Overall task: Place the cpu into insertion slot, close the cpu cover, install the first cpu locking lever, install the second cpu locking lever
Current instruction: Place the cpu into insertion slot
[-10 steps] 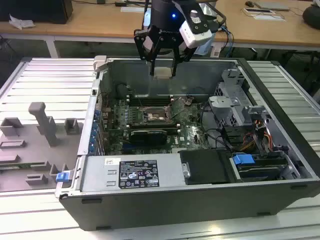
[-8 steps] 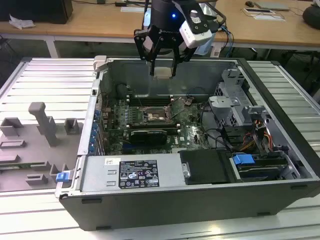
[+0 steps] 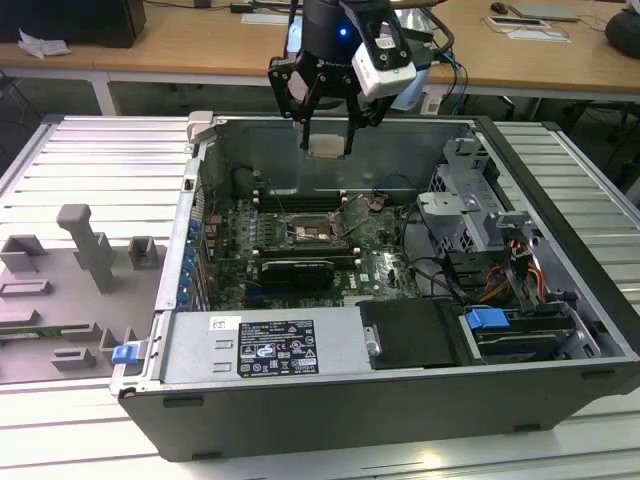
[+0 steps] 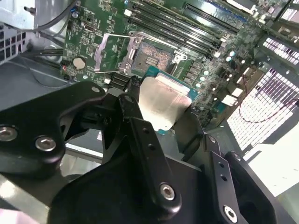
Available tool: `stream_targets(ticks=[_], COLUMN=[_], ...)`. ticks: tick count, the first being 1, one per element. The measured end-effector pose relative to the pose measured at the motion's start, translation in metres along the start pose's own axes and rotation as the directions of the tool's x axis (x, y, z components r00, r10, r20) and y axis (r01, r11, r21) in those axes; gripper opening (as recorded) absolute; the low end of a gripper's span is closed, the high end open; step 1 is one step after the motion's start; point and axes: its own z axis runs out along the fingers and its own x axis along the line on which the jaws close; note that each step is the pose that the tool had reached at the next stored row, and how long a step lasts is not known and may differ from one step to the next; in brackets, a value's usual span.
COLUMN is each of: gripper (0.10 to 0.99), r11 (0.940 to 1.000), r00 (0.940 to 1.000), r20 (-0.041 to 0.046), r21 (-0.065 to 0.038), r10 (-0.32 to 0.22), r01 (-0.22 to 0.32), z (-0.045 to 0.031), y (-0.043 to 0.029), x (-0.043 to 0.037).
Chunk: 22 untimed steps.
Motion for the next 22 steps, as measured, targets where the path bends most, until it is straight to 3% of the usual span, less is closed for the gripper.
stream_targets(ticks=[9, 11, 18, 19, 22], gripper=[0.537, 0.537, 0.537, 0.537, 0.537], r11=[0.9931, 0.9804, 0.9623, 0.9524, 0.9419], r00=[0.9930, 0.9803, 0.9620, 0.9521, 0.9414], r20=[0.0104, 0.0172, 0.0236, 0.0264, 0.0289], r21=[-0.003, -0.005, -0.009, -0.010, -0.012], r10=[0.118, 0.197, 0.272, 0.305, 0.336], r01=[-0.118, -0.197, -0.272, -0.305, -0.336], z=[0.0005, 0.0007, 0.0011, 0.0013, 0.0014], y=[0.0000, -0.0001, -0.0001, -0.0001, -0.0001], x=[0.0000, 0.0000, 0.0000, 0.0000, 0.0000])
